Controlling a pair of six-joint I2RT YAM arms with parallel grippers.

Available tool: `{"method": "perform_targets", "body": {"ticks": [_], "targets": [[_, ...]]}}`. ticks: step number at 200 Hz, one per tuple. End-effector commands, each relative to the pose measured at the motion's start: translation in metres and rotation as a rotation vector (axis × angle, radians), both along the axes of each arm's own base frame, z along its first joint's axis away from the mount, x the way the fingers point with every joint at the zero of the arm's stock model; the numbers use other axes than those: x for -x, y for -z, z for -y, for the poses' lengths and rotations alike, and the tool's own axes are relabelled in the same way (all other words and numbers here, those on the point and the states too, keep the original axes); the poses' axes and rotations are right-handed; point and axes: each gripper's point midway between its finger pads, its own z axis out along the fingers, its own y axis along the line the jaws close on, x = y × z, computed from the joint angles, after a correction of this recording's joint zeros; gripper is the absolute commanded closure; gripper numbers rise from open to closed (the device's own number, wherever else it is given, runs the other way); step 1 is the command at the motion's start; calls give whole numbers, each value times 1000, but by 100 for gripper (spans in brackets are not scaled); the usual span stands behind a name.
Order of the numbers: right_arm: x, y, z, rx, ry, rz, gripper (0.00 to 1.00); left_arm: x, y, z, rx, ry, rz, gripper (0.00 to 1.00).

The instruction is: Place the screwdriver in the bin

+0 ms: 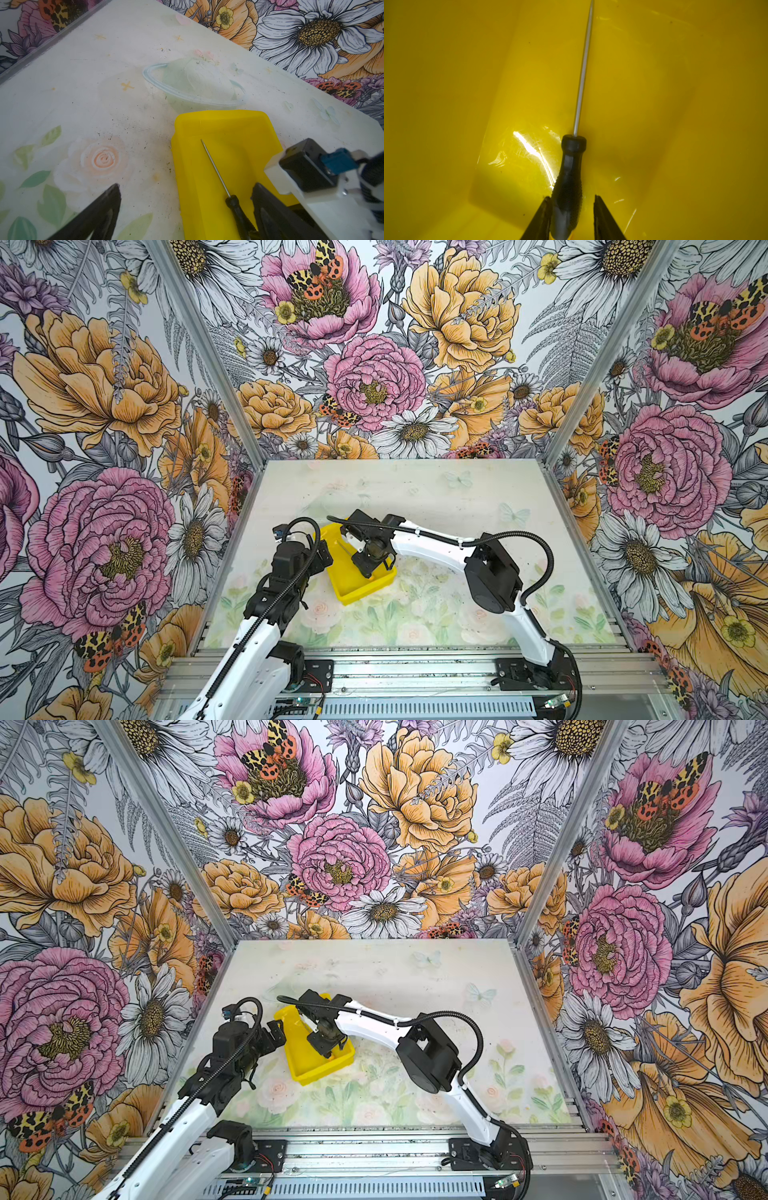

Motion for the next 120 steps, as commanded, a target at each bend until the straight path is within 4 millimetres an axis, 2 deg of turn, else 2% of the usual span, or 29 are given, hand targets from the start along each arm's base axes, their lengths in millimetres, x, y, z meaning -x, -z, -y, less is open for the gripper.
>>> {"method": "perform_targets", "body": {"ticks": [1, 21, 57, 77, 101, 120], "targets": [[-13, -16, -7, -37, 6, 50, 63, -4, -7, -3, -26, -5, 24, 1], [-16, -25, -9, -52, 14, 63, 61, -5, -7, -4, -26, -5, 23, 1], [-20, -47, -7, -84, 29, 90, 51, -5, -8, -5, -32, -3, 21, 1], [-26, -65, -2, -104, 54, 119, 39, -5, -10, -9, -34, -10, 25, 1], [-37, -90, 13, -123, 100, 165, 15, -5, -12, -13, -5, -23, 34, 1], [-46, -106, 33, -126, 152, 198, 6, -6, -11, -20, 20, -50, 33, 1]]}}
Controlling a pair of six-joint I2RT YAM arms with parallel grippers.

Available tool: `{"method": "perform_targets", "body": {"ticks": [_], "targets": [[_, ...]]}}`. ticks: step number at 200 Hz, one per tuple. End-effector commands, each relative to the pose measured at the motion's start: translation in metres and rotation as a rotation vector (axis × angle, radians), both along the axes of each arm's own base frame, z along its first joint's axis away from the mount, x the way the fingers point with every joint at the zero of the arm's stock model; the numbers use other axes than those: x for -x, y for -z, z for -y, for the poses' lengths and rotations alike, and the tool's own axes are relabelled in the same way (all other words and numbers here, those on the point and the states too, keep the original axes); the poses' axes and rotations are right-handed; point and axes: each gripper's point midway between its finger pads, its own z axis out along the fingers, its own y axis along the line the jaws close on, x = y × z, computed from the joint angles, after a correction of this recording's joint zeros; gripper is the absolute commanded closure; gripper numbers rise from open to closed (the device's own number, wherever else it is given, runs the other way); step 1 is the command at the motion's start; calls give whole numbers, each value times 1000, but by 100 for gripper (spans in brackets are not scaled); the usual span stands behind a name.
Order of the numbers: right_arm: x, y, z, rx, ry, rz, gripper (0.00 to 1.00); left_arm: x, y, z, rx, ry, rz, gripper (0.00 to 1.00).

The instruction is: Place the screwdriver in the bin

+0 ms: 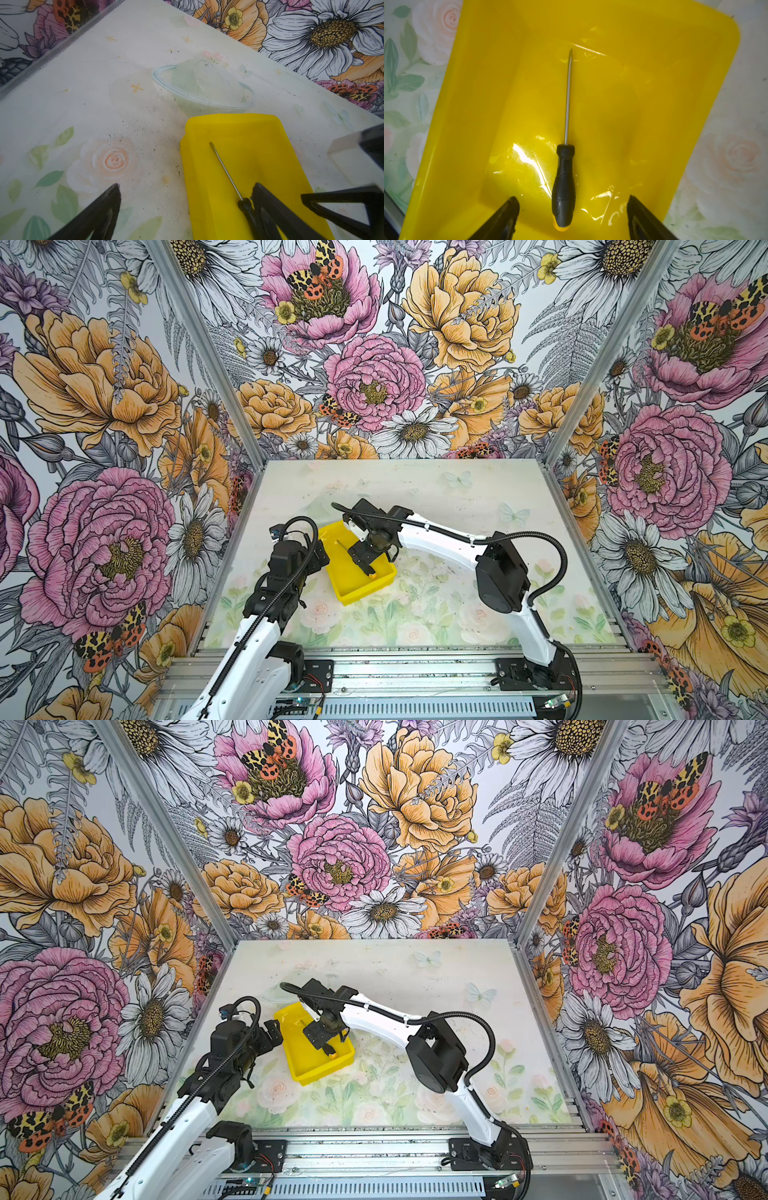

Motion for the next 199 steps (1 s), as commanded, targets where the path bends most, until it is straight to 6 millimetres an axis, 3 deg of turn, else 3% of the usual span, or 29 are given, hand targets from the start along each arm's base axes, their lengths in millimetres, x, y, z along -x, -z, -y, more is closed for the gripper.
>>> {"method": "perform_targets", "body": {"ticks": [1, 22, 112, 142, 184, 199], "targets": [[-19, -55, 22, -61, 83, 102, 6, -4, -13, -3, 31, -3, 42, 1], [-26, -65, 48, -48, 141, 131, 1, -5, -15, -10, 40, -27, 44, 1], [-33, -92, 161, 106, 363, 342, 0, 0, -30, -46, -26, -183, 116, 1], [-47, -98, 241, 84, 590, 365, 1, 4, -28, -61, -134, -212, 68, 1], [-52, -73, 352, 77, 867, 386, 0, -6, -17, -47, -294, -18, 41, 1], [-50, -69, 375, 28, 917, 443, 1, -8, -13, -44, -309, 2, 71, 1]]}}
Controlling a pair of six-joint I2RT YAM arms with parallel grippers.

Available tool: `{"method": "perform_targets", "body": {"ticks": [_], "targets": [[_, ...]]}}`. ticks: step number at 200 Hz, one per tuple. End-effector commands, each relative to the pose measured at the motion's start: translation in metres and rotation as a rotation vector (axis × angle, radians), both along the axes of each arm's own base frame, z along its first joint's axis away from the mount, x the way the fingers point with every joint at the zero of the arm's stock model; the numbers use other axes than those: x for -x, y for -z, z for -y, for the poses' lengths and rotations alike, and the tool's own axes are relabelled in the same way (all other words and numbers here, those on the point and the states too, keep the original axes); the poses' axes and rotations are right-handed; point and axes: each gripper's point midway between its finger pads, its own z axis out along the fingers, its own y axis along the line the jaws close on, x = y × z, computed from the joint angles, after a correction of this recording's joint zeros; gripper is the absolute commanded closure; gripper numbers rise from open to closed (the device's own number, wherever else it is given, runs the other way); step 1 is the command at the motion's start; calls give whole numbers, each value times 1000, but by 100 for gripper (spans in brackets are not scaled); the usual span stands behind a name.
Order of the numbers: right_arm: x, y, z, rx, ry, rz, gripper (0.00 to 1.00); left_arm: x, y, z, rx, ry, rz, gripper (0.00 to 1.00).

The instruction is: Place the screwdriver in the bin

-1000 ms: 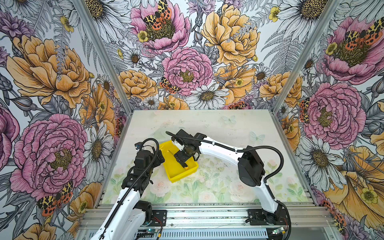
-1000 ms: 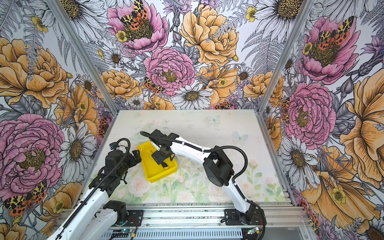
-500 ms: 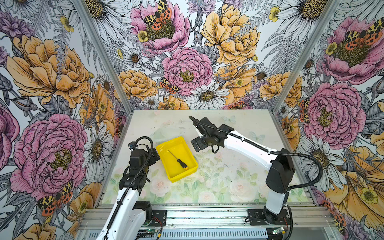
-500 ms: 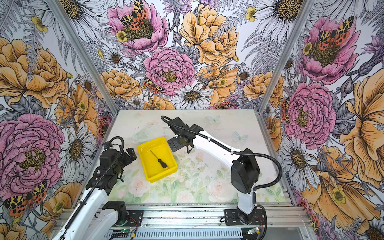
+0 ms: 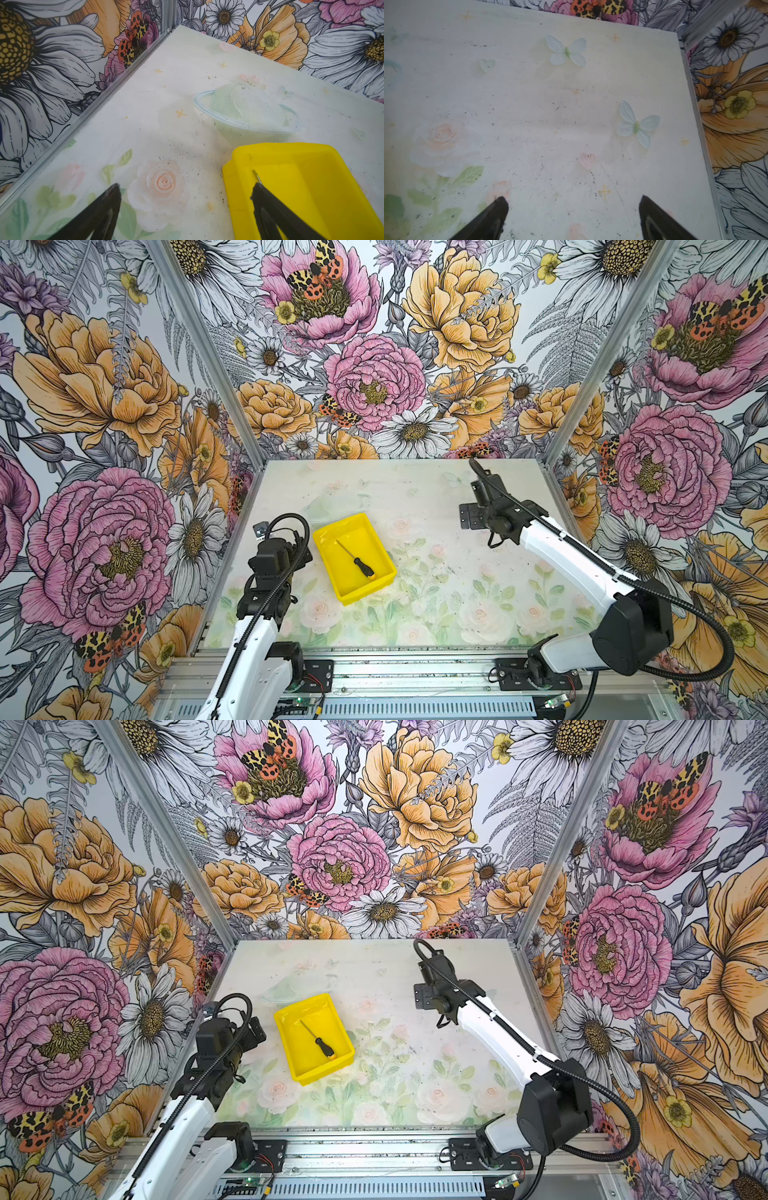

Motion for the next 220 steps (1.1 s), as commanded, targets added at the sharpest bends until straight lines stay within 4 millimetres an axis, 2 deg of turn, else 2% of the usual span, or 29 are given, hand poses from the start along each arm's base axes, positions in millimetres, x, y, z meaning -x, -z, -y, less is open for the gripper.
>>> {"method": "perform_targets", "body": {"ticks": [1, 23, 49, 78, 108, 130, 143, 166, 190, 220], "targets": [[-2, -1, 24, -46, 64, 129, 1, -6, -1, 5, -91, 88, 40, 1], [5, -1, 47, -85, 77, 231, 0, -8, 5, 8, -93, 104, 70, 1], [19, 9, 68, -12, 55, 315, 0, -11, 16, 4, -72, 68, 61, 1], [29, 32, 77, -19, 24, 393, 1, -18, 23, 4, -32, 48, 112, 1], [37, 66, 92, -24, 83, 361, 0, -30, 22, 6, -63, 82, 111, 1], [26, 57, 92, -16, 74, 429, 0, -39, 19, 12, -78, 127, 135, 1], [16, 59, 92, -11, 72, 423, 0, -45, 18, 15, -84, 145, 148, 1], [-10, 58, 87, -16, 46, 439, 1, -57, 15, 19, -85, 171, 179, 1], [-34, 52, 94, 9, 90, 490, 1, -68, 15, 18, -81, 164, 187, 1], [-54, 59, 91, 43, 41, 469, 0, -81, 16, 21, -86, 182, 180, 1]]}}
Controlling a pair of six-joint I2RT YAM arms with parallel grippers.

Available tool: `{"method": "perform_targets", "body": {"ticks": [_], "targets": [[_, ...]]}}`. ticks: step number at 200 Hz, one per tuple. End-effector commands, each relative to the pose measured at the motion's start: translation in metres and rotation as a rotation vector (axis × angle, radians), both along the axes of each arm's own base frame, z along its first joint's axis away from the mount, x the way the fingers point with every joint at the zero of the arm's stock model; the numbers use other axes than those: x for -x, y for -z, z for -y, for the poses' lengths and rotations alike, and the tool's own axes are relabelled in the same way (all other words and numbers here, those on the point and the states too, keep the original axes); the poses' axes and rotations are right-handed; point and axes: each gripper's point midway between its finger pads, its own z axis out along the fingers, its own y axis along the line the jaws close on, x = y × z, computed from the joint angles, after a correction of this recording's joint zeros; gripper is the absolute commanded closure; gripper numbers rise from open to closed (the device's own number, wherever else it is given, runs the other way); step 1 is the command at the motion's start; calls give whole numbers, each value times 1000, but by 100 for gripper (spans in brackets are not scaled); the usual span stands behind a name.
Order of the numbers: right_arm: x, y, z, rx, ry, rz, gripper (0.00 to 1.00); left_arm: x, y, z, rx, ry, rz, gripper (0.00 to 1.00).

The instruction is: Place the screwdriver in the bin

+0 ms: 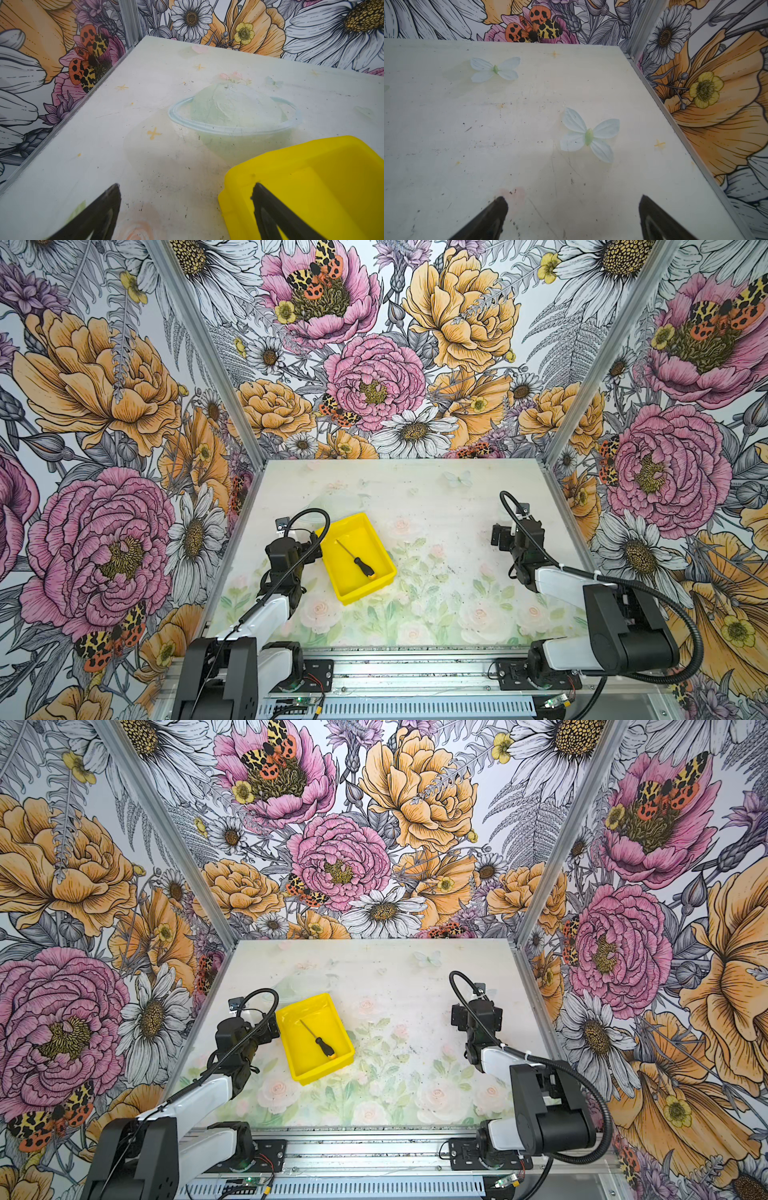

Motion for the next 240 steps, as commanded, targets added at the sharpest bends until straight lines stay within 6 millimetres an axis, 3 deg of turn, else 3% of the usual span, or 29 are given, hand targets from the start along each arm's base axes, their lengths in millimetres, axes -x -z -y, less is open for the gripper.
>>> {"method": "perform_targets", "body": {"ticks": [1, 31, 83, 153, 183, 208, 225, 240], "targets": [[-23, -25, 0, 34, -24, 116, 0, -20, -29, 4, -8, 34, 103, 1], [-17, -21, 15, -49, -5, 162, 1, -30, -29, 5, -5, 42, 110, 1], [-13, -19, 16, -75, -25, 202, 0, -44, -32, 8, 2, 51, 139, 1], [-12, -18, 16, -74, -25, 198, 0, -40, -35, 9, -13, 57, 172, 1], [-12, -18, 16, -73, -24, 199, 0, -50, -38, 11, -36, 78, 187, 1], [-12, -19, 16, -73, -24, 200, 1, -58, -33, 19, -74, 133, 181, 1], [-13, -19, 16, -73, -25, 201, 1, -61, -18, 26, -63, 196, 254, 1], [-12, -19, 16, -72, -25, 200, 1, -64, -12, 13, -46, 130, 182, 1]]}}
